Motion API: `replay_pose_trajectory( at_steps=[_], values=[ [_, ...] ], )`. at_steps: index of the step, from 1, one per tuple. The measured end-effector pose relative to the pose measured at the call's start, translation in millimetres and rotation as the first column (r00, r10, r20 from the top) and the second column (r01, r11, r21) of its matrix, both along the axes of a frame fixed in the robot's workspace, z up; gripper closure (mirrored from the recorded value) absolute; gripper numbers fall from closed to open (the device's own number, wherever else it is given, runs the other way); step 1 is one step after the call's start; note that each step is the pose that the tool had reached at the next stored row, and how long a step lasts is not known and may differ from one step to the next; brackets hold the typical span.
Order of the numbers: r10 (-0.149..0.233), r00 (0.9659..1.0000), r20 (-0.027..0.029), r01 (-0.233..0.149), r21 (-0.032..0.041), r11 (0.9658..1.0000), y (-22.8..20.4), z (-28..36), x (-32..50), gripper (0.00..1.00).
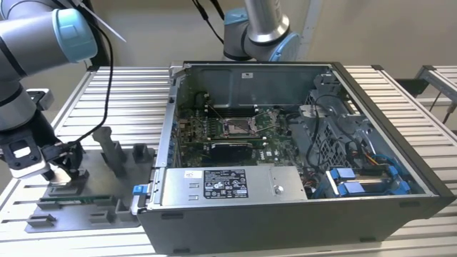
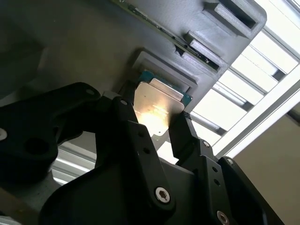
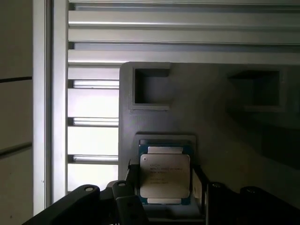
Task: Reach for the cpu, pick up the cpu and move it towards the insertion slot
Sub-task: 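Pick up the cpu and move it towards the insertion slot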
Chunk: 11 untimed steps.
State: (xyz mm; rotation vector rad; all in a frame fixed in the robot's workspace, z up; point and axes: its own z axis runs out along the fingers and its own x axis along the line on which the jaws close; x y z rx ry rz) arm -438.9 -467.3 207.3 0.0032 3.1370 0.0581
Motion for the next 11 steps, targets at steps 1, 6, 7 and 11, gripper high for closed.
replay_pose_trajectory(
  at_steps=[1, 6, 7, 11],
  values=[
    [0.0, 1.0, 0.0, 0.0, -0.0001, 1.0, 0.0, 1.2, 0.0, 1.0],
    [0.0, 1.0, 0.0, 0.0, -0.0006, 1.0, 0.0, 7.0, 0.0, 1.0],
    [0.0, 1.0, -0.0001, 0.0, -0.0007, 1.0, 0.0, 8.3, -0.1, 1.0],
    [0.0, 1.0, -0.0001, 0.0, -0.0011, 1.0, 0.0, 13.5, -0.1, 1.0]
  ],
)
